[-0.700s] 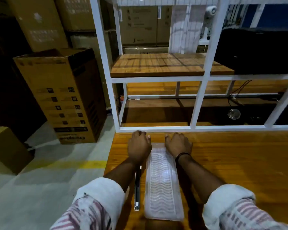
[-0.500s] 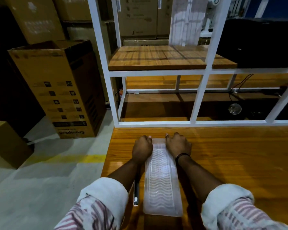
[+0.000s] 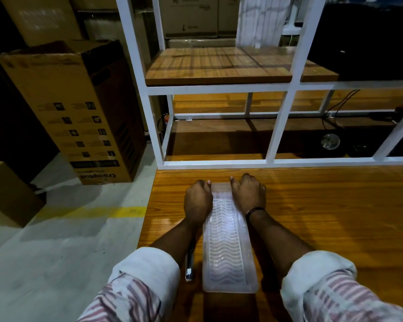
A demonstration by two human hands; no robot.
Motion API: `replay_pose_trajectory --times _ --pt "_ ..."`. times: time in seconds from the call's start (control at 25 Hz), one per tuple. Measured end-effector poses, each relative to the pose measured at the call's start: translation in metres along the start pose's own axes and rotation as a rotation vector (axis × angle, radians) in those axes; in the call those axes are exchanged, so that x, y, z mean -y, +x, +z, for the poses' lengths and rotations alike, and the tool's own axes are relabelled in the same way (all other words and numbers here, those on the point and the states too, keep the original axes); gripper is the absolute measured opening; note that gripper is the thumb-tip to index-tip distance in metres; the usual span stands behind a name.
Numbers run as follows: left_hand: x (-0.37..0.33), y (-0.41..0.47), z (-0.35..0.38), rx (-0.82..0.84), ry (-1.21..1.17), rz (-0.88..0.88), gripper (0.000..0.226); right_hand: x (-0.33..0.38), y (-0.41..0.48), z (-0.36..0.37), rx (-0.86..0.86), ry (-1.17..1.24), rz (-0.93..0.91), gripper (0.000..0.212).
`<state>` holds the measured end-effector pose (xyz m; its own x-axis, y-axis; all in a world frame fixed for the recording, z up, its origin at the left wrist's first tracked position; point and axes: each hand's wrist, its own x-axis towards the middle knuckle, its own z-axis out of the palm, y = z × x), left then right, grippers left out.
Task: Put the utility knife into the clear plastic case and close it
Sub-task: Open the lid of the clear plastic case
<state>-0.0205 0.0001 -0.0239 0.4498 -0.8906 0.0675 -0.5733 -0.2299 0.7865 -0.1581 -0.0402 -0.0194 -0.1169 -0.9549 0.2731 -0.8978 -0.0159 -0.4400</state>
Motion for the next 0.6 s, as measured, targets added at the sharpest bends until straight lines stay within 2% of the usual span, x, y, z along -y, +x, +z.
replay_pose_trajectory --times 0.12,0.24,0.32,0.4,0.48,0.56,0.6 --pt "0.001 0.000 0.002 0.012 -0.030 -0.021 0.041 -0.002 -0.003 0.000 -0.010 0.033 -0.011 0.046" --pt "0.005 0.000 0.000 0.026 -0.076 -0.030 0.040 -0.001 -0.003 -0.005 0.055 0.052 0.014 0.045" --pt "0.008 -0.007 -0.009 -0.008 -0.140 0.002 0.037 0.005 -0.013 -0.019 0.048 0.021 -0.071 0.043" --pt "0.014 -0.026 -0.023 -0.001 -0.230 0.018 0.032 0.010 -0.041 -0.041 0.047 -0.019 -0.238 0.041" --pt "0.026 -0.047 -0.032 0.054 -0.309 -0.070 0.037 0.015 -0.086 -0.066 0.214 -0.103 -0.341 0.046" --pt "0.033 -0.064 -0.041 0.121 -0.379 -0.242 0.045 0.020 -0.128 -0.088 0.441 -0.226 -0.340 0.064" --pt "0.033 -0.072 -0.045 0.171 -0.432 -0.333 0.048 0.021 -0.142 -0.095 0.500 -0.274 -0.340 0.074"
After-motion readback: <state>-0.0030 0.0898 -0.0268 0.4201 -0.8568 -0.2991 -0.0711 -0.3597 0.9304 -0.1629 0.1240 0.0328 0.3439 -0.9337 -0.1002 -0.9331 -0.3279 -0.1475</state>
